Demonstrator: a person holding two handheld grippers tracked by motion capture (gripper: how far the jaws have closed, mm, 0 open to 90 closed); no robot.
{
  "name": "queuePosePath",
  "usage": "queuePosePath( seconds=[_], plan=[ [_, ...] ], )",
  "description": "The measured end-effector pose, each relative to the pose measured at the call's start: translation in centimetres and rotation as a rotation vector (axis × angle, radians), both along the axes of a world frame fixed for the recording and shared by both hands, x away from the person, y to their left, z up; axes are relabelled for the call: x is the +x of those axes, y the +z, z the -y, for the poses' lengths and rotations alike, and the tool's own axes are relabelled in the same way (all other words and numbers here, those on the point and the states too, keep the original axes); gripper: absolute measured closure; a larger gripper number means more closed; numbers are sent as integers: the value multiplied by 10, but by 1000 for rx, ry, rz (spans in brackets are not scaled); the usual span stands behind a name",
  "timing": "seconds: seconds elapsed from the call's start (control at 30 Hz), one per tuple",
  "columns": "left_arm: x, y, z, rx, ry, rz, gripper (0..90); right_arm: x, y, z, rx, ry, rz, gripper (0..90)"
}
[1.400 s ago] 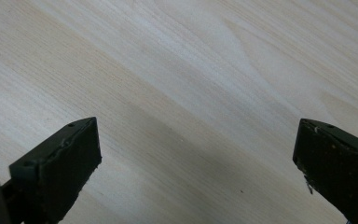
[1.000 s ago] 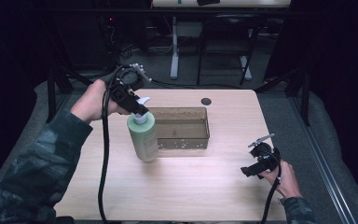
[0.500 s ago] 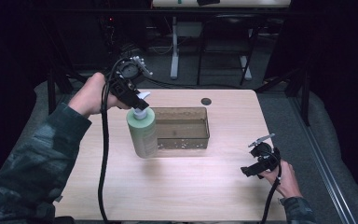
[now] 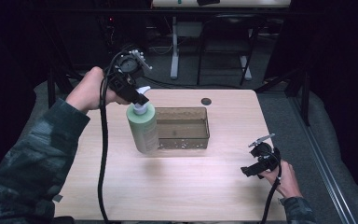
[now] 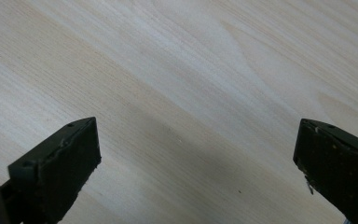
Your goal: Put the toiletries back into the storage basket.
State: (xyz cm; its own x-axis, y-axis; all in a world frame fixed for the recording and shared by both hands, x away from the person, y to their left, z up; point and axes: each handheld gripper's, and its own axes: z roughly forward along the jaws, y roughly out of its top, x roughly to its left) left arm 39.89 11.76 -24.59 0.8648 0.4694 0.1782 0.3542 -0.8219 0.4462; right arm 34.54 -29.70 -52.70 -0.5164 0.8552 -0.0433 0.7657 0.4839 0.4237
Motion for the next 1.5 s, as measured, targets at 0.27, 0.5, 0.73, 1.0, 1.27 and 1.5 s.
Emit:
queuePosePath(
  seconds=[0.27,0.5,0.73,1.0,1.27,1.5],
  plan=[
    [2,12,2,-2,-4,17,631,0,0,0,-13,5,7,0],
    [6,19,2,-7,8,25,631,0,0,0,-4,2,2,1],
    [12,26,1,-9,24,34,631,0,0,0,-12,7,3,1],
    [20,31,0,-5,43,40,631,0,0,0,-17,7,2,1],
    [29,34,-2,-15,68,38,631,0,0,0,-19,8,3,1],
    [33,37,1,-11,71,40,631,0,0,0,-21,8,2,1]
  ],
)
